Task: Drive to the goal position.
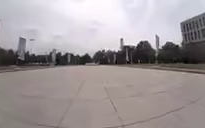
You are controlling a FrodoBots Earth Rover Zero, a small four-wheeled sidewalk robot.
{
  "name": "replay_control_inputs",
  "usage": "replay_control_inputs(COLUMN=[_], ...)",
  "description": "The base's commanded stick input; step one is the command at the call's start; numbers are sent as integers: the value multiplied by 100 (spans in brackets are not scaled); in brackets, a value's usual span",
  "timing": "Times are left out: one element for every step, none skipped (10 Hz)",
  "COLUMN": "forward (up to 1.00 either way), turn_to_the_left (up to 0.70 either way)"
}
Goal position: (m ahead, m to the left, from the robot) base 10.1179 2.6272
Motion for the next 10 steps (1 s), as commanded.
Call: replay_control_inputs(forward=[70, 70, 70, 70, 70, 70, 70, 70, 70, 70], turn_to_the_left=[1, 1, 1, 1, 1, 1, 1, 1, 1, 1])
